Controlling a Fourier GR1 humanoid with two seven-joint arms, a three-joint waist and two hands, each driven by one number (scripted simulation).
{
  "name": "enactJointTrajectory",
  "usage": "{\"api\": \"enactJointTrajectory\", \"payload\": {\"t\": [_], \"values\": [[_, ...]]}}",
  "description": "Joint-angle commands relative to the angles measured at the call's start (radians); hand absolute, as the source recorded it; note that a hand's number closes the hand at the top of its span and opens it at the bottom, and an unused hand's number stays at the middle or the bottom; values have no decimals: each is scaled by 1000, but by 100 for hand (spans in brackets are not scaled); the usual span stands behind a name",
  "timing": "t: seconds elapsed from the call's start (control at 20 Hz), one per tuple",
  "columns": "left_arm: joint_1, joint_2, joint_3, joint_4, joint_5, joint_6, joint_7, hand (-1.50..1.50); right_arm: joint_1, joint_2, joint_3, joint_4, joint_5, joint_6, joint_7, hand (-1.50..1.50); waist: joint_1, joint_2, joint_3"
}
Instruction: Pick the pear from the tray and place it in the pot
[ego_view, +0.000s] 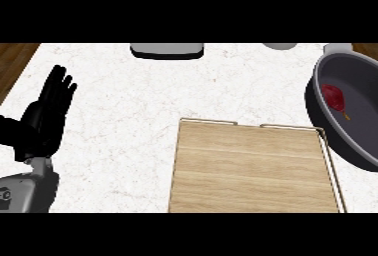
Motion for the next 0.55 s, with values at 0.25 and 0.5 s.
{"api": "enactJointTrajectory", "payload": {"t": [0.25, 0.5], "values": [[-35, -8, 6, -13, -2, 14, 34, 0, 83, -61, 1, 22, 11, 104, -86, -150, -1, 0, 1], [-3, -19, -6, -5, -13, 10, 10, 0, 108, -98, -20, 34, -5, 130, -89, -150, 1, 3, 4]]}}
